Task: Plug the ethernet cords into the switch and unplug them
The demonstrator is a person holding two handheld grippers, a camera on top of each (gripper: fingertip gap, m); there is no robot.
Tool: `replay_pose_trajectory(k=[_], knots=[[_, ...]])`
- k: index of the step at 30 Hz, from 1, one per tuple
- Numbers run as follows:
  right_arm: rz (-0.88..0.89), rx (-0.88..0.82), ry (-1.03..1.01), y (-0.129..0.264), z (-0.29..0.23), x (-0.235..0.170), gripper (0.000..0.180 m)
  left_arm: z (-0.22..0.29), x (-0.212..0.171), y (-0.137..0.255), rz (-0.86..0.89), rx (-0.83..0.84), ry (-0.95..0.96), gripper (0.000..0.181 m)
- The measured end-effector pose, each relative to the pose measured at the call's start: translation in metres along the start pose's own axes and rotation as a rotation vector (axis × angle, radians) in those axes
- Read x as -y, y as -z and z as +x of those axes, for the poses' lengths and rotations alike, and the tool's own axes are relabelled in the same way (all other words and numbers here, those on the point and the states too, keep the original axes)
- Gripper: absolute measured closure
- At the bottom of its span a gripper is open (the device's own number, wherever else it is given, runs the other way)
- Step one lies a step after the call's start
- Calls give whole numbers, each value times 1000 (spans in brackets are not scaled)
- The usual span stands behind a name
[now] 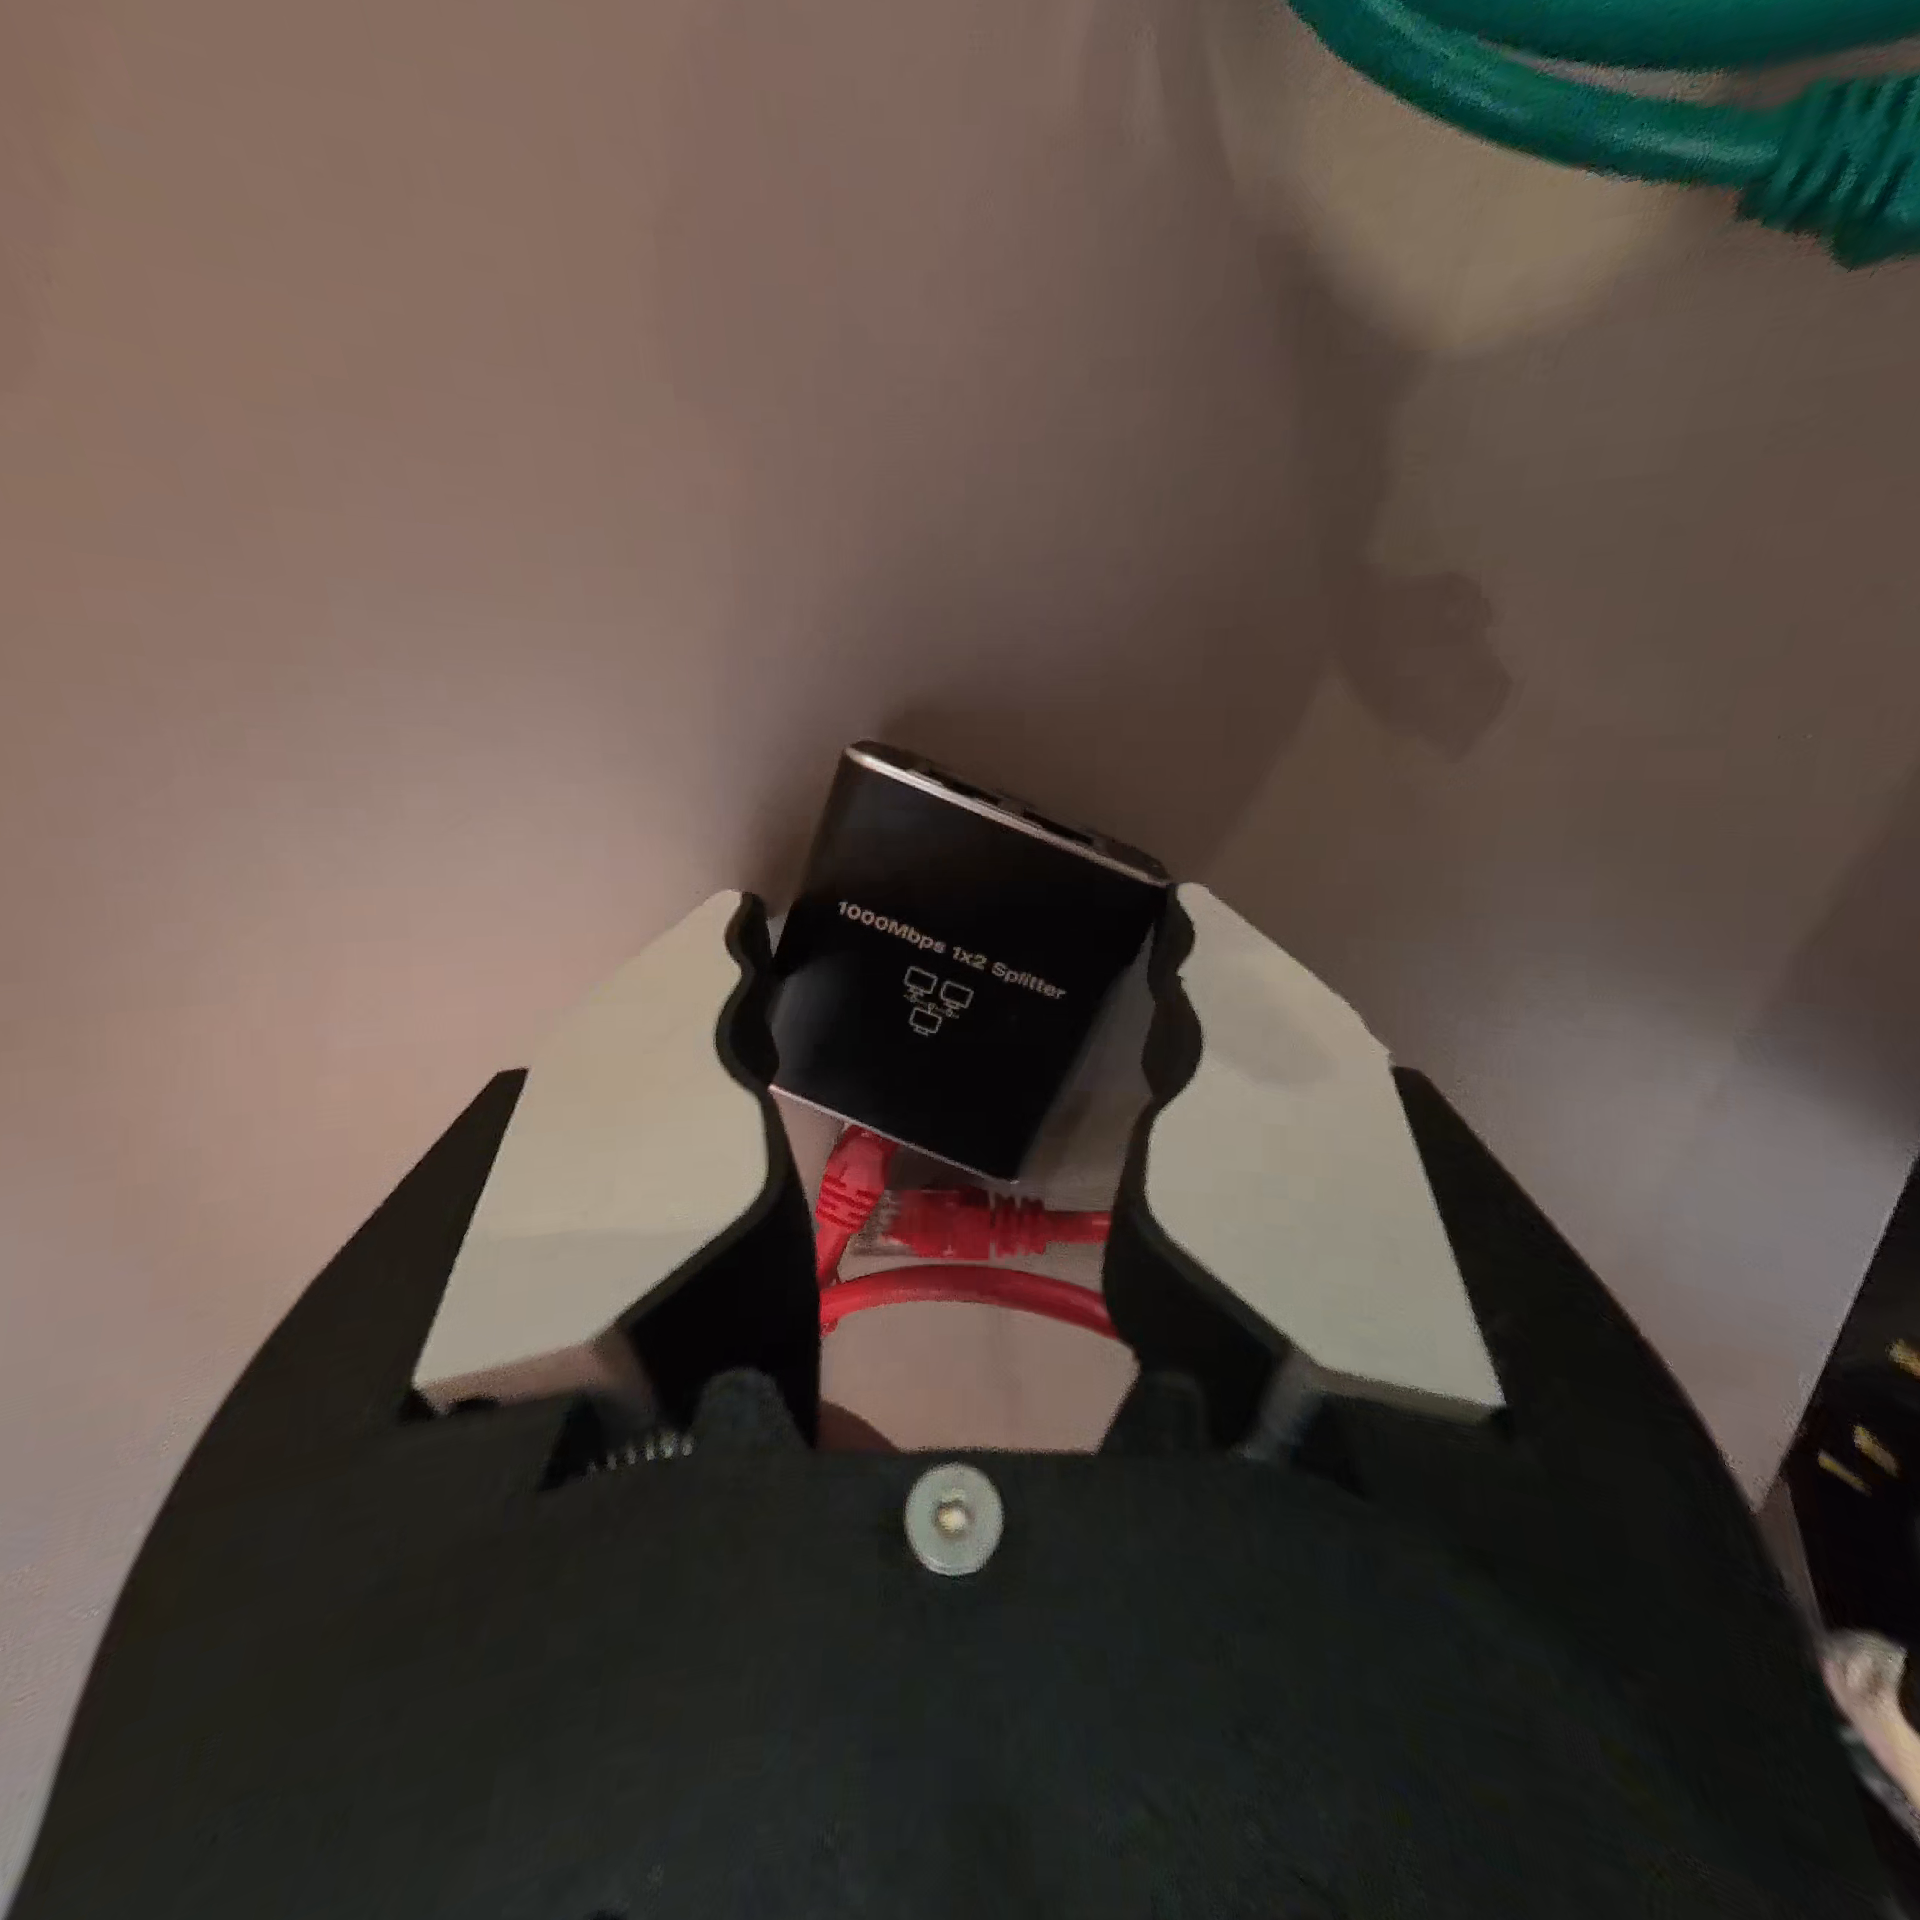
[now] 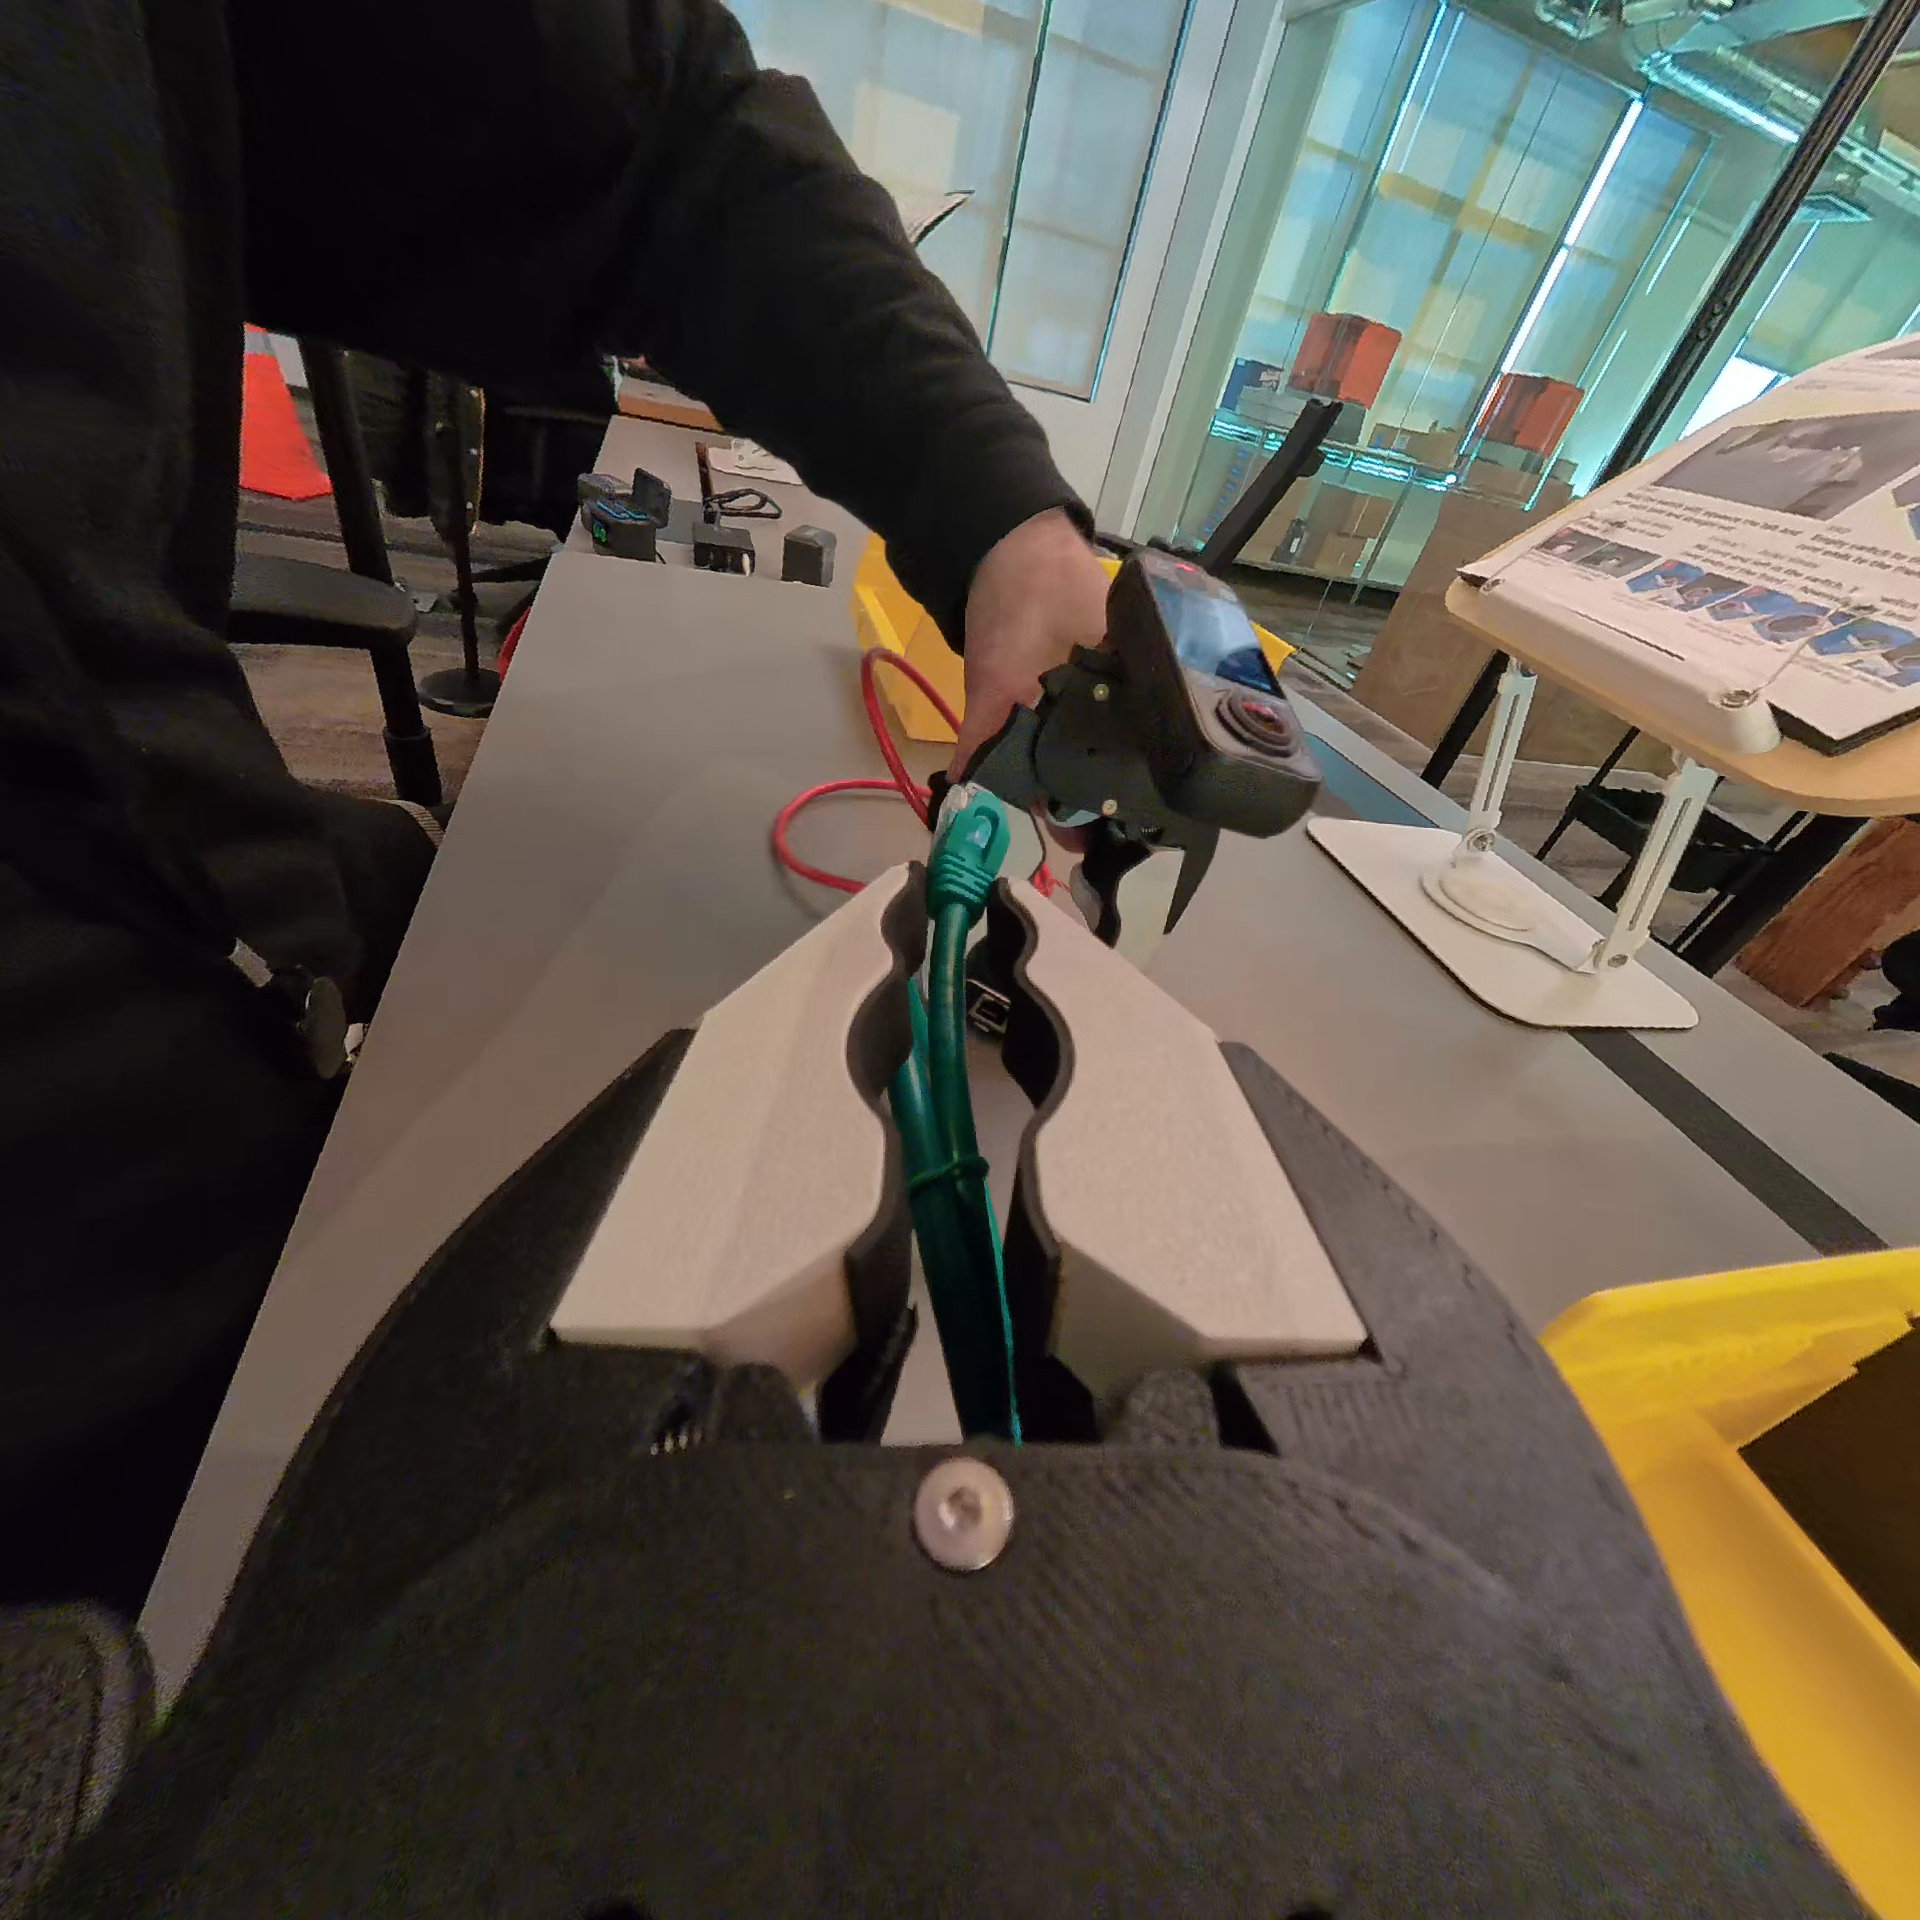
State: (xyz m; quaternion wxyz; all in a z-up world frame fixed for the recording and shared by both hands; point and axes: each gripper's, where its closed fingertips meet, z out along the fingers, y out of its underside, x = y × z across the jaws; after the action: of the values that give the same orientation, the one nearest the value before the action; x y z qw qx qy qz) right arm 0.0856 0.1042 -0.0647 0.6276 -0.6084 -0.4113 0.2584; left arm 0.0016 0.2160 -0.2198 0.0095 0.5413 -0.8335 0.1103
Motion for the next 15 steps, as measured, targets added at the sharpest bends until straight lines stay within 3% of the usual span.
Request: replay_pose_trajectory(k=[4,6,9,15], knots=[[-2,8,1,-3,0,-1,171,2,0,-4,5,46,-115,93],[-5,15,1,-5,-2,-1,171,1,-6,-7,-55,99,-273,94],[-10,21,1,-6,-3,-2,171,-1,-2,-8,-90,94,-323,93],[-5,17,-1,-7,-1,-2,171,-6,-1,-4,-104,86,-386,120]])
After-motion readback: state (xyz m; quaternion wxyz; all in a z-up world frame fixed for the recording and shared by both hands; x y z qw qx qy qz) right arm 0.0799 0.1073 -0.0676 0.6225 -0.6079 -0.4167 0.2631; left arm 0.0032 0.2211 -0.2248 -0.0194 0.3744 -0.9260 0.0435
